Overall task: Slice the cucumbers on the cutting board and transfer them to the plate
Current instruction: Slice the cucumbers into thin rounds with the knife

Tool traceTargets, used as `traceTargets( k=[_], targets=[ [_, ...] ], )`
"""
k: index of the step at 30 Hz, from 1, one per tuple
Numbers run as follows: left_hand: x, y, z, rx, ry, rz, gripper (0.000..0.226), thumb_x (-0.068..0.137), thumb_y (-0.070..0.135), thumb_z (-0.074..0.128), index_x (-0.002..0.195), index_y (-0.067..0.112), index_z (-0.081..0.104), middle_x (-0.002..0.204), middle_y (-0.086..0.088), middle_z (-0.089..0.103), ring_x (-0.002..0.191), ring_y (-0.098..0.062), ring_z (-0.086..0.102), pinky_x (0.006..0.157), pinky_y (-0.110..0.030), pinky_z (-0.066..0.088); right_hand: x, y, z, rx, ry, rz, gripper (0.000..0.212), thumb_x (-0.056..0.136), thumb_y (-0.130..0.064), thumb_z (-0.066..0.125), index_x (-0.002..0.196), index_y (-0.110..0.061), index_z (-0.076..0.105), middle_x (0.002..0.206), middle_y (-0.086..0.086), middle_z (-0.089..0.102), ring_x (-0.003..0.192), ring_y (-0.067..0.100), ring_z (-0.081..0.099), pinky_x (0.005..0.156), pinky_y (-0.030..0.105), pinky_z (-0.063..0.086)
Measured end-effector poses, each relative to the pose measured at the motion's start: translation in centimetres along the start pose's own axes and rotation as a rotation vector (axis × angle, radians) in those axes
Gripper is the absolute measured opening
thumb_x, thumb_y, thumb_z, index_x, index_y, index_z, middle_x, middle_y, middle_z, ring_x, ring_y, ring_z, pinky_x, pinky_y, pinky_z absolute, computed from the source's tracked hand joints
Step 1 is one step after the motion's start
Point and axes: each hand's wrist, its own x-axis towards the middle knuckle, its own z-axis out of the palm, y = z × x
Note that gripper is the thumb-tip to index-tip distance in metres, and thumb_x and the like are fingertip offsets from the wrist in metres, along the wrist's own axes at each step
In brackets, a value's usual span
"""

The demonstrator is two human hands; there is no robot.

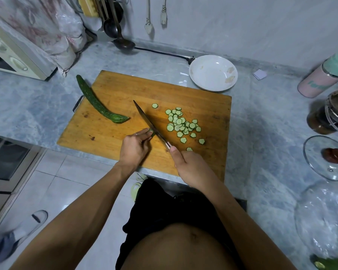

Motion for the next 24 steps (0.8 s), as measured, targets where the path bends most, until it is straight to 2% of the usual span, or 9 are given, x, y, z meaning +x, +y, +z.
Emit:
traceTargets(
  k=[5, 9, 12, 14, 16, 18, 20, 24],
  targets=[
    [-0.1, 0.1, -0.1, -0.014, -0.001, 0.002, 0.033, 0.078, -0.005, 0.062, 0.107, 0.007, 0.074, 0.116, -0.01, 0.068, 0.104, -0.018, 0.067, 0.099, -0.021, 0.044, 0.3, -0.2, 0.0, 0.0, -0.008, 0.009, 0.071, 0.104, -0.054, 0.022, 0.085, -0.001, 0.065, 0.077, 0.011, 0.062, 0.072, 0.022, 0.058, 0.075, 0.038, 0.047],
    [-0.2, 0.2, -0.1, -0.005, -0.019, -0.001, 0.035, 0.078, -0.005, 0.063, 0.109, 0.009, 0.074, 0.118, -0.009, 0.068, 0.105, -0.017, 0.067, 0.1, -0.016, 0.04, 1.6, -0.3, 0.7, 0.032, 0.005, 0.017, 0.072, 0.104, -0.052, 0.022, 0.071, -0.002, 0.06, 0.066, 0.011, 0.058, 0.066, 0.03, 0.058, 0.074, 0.042, 0.051],
    [-0.2, 0.2, -0.1, 0.003, -0.028, -0.008, 0.037, 0.076, -0.007, 0.062, 0.107, 0.008, 0.074, 0.117, -0.01, 0.068, 0.104, -0.019, 0.067, 0.099, -0.013, 0.038, 3.1, -0.6, 1.9, -0.012, 0.041, -0.009, 0.066, 0.105, -0.05, 0.021, 0.059, -0.012, 0.048, 0.062, 0.005, 0.049, 0.073, 0.028, 0.053, 0.07, 0.035, 0.042],
    [-0.1, 0.3, -0.2, 0.0, -0.028, -0.012, 0.037, 0.076, -0.007, 0.061, 0.106, 0.009, 0.075, 0.116, -0.009, 0.069, 0.105, -0.019, 0.067, 0.099, -0.014, 0.039, 3.7, -0.5, 2.5, -0.043, 0.052, -0.027, 0.064, 0.105, -0.05, 0.02, 0.058, -0.015, 0.045, 0.065, 0.004, 0.047, 0.08, 0.027, 0.051, 0.072, 0.032, 0.035],
    [-0.1, 0.4, -0.3, -0.009, -0.015, -0.015, 0.036, 0.076, -0.008, 0.062, 0.106, 0.009, 0.075, 0.116, -0.008, 0.069, 0.105, -0.017, 0.067, 0.099, -0.018, 0.042, 3.9, -0.3, 2.6, -0.043, 0.064, -0.024, 0.063, 0.105, -0.051, 0.02, 0.06, -0.015, 0.047, 0.066, 0.003, 0.049, 0.08, 0.026, 0.051, 0.071, 0.031, 0.034],
    [-0.1, 0.6, -0.3, -0.022, 0.004, -0.009, 0.035, 0.077, -0.008, 0.063, 0.105, 0.008, 0.075, 0.115, -0.008, 0.069, 0.104, -0.017, 0.067, 0.099, -0.023, 0.045, 3.9, 0.0, 2.1, -0.028, 0.074, -0.005, 0.065, 0.105, -0.052, 0.02, 0.066, -0.012, 0.054, 0.066, 0.003, 0.053, 0.077, 0.027, 0.055, 0.068, 0.033, 0.039],
    [-0.1, 0.9, -0.4, -0.022, 0.013, 0.0, 0.033, 0.077, -0.009, 0.063, 0.104, 0.007, 0.075, 0.114, -0.008, 0.069, 0.104, -0.016, 0.067, 0.098, -0.023, 0.046, 4.1, 0.3, 1.7, 0.013, 0.065, 0.029, 0.069, 0.103, -0.055, 0.019, 0.072, -0.009, 0.06, 0.066, 0.005, 0.056, 0.069, 0.027, 0.058, 0.067, 0.038, 0.05],
    [-0.1, 0.9, -0.6, -0.051, 0.013, -0.032, 0.029, 0.081, -0.006, 0.064, 0.104, 0.008, 0.075, 0.114, -0.007, 0.069, 0.104, -0.016, 0.067, 0.1, -0.017, 0.041, 3.8, 1.5, 0.8, 0.041, 0.075, 0.043, 0.067, 0.102, -0.058, 0.021, 0.06, -0.016, 0.051, 0.057, 0.003, 0.052, 0.052, 0.021, 0.052, 0.061, 0.039, 0.05]
  ],
)
